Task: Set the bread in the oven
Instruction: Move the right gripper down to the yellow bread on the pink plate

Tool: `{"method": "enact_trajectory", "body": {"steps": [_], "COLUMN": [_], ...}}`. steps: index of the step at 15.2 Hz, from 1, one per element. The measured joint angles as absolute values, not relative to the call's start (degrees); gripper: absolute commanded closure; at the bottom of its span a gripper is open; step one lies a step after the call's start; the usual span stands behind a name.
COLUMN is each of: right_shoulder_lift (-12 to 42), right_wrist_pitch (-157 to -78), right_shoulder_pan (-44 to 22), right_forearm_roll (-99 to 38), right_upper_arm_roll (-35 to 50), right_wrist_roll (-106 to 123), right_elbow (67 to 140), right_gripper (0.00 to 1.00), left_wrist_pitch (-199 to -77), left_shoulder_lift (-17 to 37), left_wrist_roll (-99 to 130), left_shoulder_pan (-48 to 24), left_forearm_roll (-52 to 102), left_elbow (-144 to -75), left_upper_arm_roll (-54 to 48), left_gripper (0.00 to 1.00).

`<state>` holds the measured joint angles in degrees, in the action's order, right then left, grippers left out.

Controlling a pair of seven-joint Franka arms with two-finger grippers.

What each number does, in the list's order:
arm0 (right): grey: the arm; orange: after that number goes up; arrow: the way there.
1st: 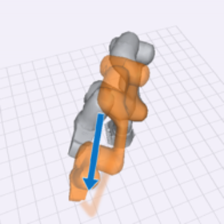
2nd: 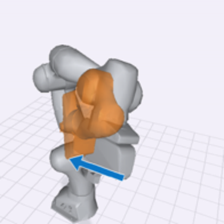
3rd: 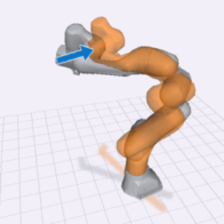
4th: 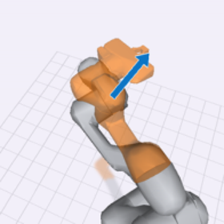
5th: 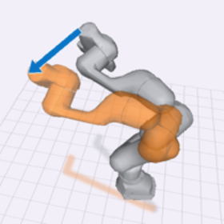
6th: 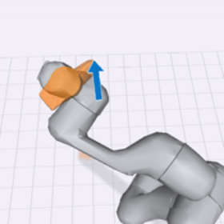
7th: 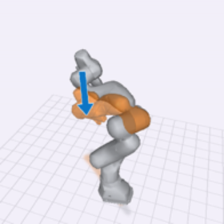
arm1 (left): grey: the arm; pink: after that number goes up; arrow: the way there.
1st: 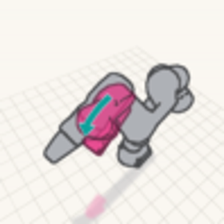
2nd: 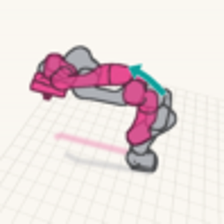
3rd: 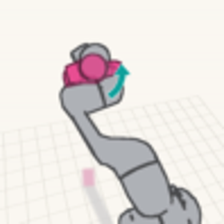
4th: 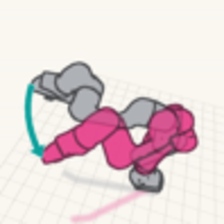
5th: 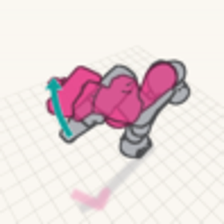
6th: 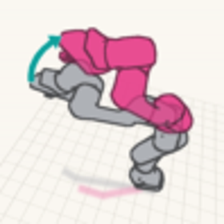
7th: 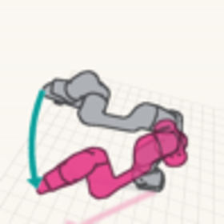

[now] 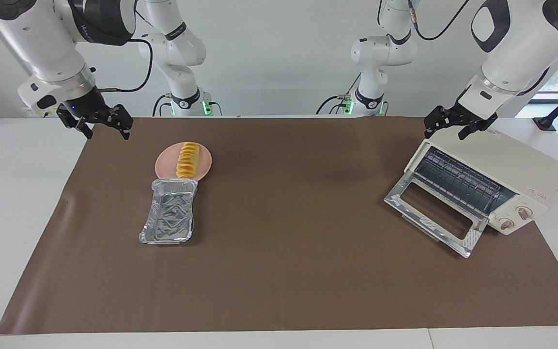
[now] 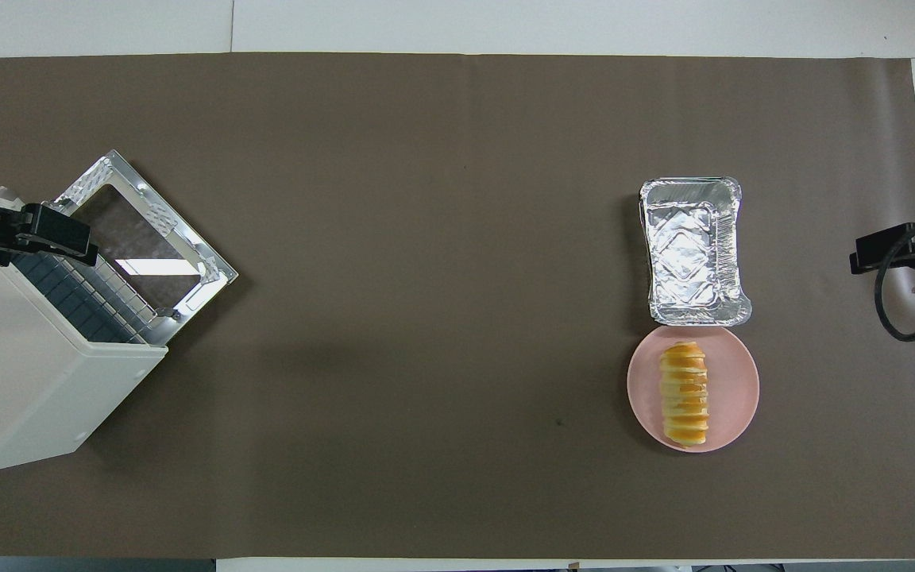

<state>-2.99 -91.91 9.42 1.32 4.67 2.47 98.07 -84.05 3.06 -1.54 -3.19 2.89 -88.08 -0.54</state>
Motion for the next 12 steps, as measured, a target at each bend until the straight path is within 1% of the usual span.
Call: {"method": "enact_trajectory", "body": {"steps": [5,7,10,12], "right_shoulder_lift": [-3.03,-3.47,-5.9,-8.72], "right_wrist_pitch": [-91.28,-90.98,-91.5,-96.01], "right_shoulder_pan": [9.41,9.39,9.24,8.57], "right_forearm_roll": [1.31,1.27,0.51,0.0], "right_upper_arm_roll": [4.7,4.76,4.92,5.13], "right_wrist_roll": [2.48,2.58,2.61,2.59], "right_elbow": [98.5,100.34,106.83,113.67], "right_gripper": [0.0,0.0,0.0,0.0], "left_wrist_pitch": [-84.05,-84.05,-84.05,-84.05], "left_shoulder_lift": [3.06,3.06,3.06,3.06], "left_wrist_roll": [-1.54,-1.54,-1.54,-1.54], "left_shoulder_pan": [-3.19,-3.19,-3.19,-3.19], "left_forearm_roll": [2.89,2.89,2.89,2.89], "left_elbow": [-88.08,-88.08,-88.08,-88.08], "left_upper_arm_roll": [-0.54,-0.54,-0.54,-0.54], "left_gripper": [0.0,0.0,0.0,0.0]}}
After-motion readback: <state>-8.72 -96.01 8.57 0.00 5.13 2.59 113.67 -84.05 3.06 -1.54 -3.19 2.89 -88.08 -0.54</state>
